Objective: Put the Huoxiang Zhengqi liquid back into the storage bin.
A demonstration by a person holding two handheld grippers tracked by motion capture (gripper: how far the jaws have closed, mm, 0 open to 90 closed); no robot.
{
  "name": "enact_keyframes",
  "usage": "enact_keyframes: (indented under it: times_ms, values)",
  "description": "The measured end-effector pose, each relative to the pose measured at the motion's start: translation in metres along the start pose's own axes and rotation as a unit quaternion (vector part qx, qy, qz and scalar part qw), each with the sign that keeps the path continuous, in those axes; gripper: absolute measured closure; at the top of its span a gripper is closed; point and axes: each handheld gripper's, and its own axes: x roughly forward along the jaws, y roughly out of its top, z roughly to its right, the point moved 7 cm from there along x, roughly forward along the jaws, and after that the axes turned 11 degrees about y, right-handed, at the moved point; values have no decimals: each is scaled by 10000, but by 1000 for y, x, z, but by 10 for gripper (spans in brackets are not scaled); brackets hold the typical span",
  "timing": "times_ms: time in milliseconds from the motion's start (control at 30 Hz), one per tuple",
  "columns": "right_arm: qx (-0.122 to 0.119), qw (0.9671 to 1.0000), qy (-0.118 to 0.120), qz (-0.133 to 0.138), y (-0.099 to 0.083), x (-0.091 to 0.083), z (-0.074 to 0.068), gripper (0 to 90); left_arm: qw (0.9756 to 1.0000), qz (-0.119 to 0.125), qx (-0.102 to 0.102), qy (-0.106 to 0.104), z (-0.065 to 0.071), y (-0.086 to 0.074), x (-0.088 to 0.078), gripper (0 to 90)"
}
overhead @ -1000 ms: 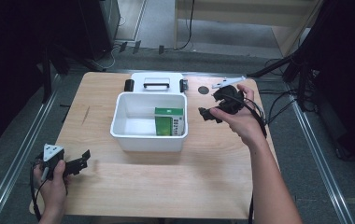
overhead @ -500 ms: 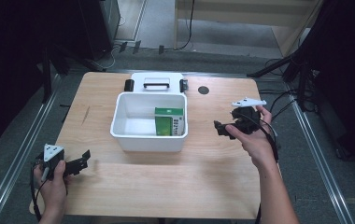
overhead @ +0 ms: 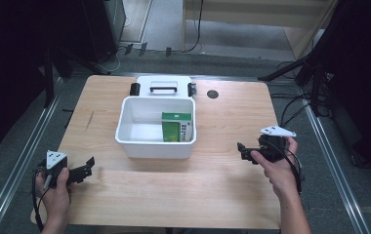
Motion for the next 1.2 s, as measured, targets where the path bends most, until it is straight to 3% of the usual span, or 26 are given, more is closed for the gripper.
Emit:
enact_keyframes:
  times_ms: [300,533,900,1200]
  values:
    - [213,9995,-138,163,-43,-14,19,0,10000,7,17,9,0,0,0,9]
    - [250,9993,-176,198,-65,-25,29,0,10000,12,-10,1,0,0,0,9]
    - [257,9982,-250,489,-96,-43,43,0,10000,16,-5,1,1,0,-1,9]
    - [445,9959,-382,688,-116,-52,52,0,10000,14,-15,-42,0,0,0,9]
